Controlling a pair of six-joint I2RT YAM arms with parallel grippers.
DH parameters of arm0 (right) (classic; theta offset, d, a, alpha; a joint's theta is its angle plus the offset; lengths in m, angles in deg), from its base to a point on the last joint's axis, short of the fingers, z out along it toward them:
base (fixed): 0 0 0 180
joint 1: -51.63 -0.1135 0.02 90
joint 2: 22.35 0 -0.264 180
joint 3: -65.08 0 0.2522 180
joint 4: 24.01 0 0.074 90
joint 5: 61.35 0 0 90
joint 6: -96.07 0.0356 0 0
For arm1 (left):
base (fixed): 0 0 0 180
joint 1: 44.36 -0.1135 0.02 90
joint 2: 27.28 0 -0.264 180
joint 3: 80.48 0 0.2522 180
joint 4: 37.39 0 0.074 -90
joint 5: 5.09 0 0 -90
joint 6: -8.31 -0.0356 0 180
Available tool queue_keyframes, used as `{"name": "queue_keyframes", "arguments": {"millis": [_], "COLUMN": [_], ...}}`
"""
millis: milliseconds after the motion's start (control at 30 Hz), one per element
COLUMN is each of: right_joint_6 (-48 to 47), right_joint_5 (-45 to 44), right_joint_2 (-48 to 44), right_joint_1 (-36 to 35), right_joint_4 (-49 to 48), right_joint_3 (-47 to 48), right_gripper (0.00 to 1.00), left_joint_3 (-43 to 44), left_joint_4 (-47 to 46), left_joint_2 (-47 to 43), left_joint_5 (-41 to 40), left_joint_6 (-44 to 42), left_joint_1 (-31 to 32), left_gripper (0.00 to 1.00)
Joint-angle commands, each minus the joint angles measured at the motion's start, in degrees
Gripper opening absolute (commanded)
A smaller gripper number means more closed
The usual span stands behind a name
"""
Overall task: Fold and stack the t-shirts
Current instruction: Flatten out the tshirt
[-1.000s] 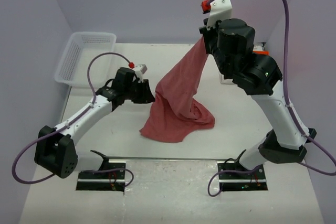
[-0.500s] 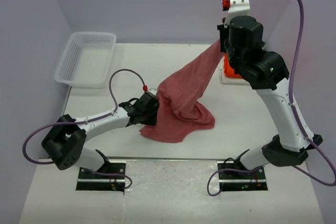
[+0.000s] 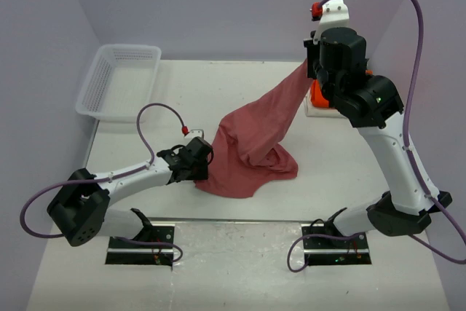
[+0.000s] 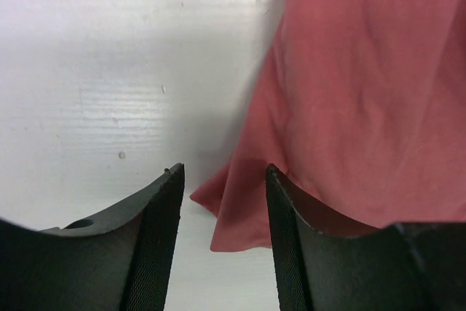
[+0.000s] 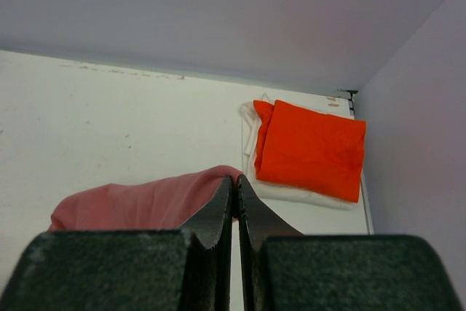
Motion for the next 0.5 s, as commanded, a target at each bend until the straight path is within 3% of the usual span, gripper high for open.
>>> {"name": "queue_keyframes", "arguments": {"millis": [0, 67, 167, 200, 267, 300, 433, 467], "right_joint_6": [1.33, 1.42, 1.68, 1.77, 1.86, 1.95, 2.21, 2.12], "right_joint_5": [1.17, 1.26, 1.61, 1.79, 2.05, 2.14, 2.76, 2.67], "right_joint_2": [-2.19, -2.45, -2.81, -3.33, -3.68, -4.03, -4.83, -5.0], "right_joint_1": [0.44, 0.52, 0.44, 0.52, 0.44, 0.52, 0.44, 0.52], "right_joint_4": [-1.34, -1.34, -1.6, -1.87, -2.31, -2.31, -2.4, -2.48], "right_joint_3": [-0.6, -1.03, -1.91, -2.26, -3.23, -3.49, -5.6, -6.04], "right_gripper": [0.0, 0.0, 0.0, 0.0, 0.0, 0.0, 0.0, 0.0], "left_joint_3": [-2.17, -3.93, -6.21, -6.39, -6.66, -6.13, -3.77, -2.63], "left_joint_4": [-3.4, -6.3, -9.47, -10.43, -11.14, -10.79, -5.89, -4.22], "left_joint_2": [1.57, 1.93, 2.19, 2.71, 3.85, 4.21, -1.3, -6.37], "left_joint_5": [4.12, 7.89, 10.02, 10.54, 11.69, 11.6, 3.38, 0.91], "left_joint_6": [1.45, 1.62, 1.98, 1.8, 1.8, 1.98, 4.61, 4.7], "left_joint_1": [-0.09, -0.09, -0.09, -0.09, -0.09, -0.09, -0.09, -0.09], "left_gripper": [0.5, 0.5, 0.42, 0.26, 0.06, 0.0, 0.0, 0.0]}}
